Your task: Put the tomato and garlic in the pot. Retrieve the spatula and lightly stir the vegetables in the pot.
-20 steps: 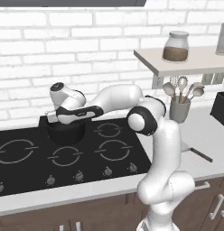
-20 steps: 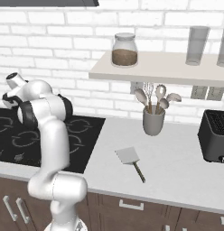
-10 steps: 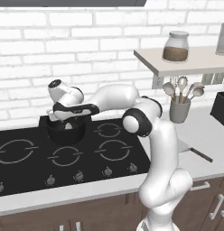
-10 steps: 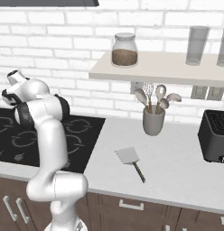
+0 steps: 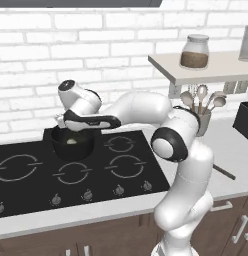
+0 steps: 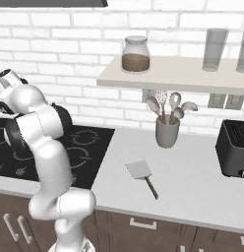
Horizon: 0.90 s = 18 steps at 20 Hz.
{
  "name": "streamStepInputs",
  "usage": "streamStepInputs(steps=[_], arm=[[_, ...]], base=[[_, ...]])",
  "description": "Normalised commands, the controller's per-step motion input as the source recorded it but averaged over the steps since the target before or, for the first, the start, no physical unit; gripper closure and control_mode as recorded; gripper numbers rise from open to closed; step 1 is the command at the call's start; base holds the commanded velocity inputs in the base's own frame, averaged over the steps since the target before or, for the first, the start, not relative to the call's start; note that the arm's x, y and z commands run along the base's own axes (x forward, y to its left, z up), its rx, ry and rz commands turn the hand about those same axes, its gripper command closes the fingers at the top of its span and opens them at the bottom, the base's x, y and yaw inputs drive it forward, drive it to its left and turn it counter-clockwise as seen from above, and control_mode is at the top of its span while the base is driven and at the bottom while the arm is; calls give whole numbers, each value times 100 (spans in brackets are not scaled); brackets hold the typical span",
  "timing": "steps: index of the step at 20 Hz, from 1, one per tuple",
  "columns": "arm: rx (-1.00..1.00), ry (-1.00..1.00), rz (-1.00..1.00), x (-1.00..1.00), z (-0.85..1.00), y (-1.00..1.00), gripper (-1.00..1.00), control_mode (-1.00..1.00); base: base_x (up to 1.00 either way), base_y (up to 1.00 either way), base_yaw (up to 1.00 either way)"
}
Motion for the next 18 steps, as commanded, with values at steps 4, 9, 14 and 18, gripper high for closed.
streamStepInputs(steps=[4,9,14,18], arm=[[22,-11,-1,-98,48,-76,-100,-100],[34,2,-23,-75,39,-99,-100,-100],[37,16,-39,-45,31,-100,-100,-100],[35,26,-46,-29,23,-100,-100,-100]], base=[[0,0,0],[0,0,0],[0,0,0],[0,0,0]])
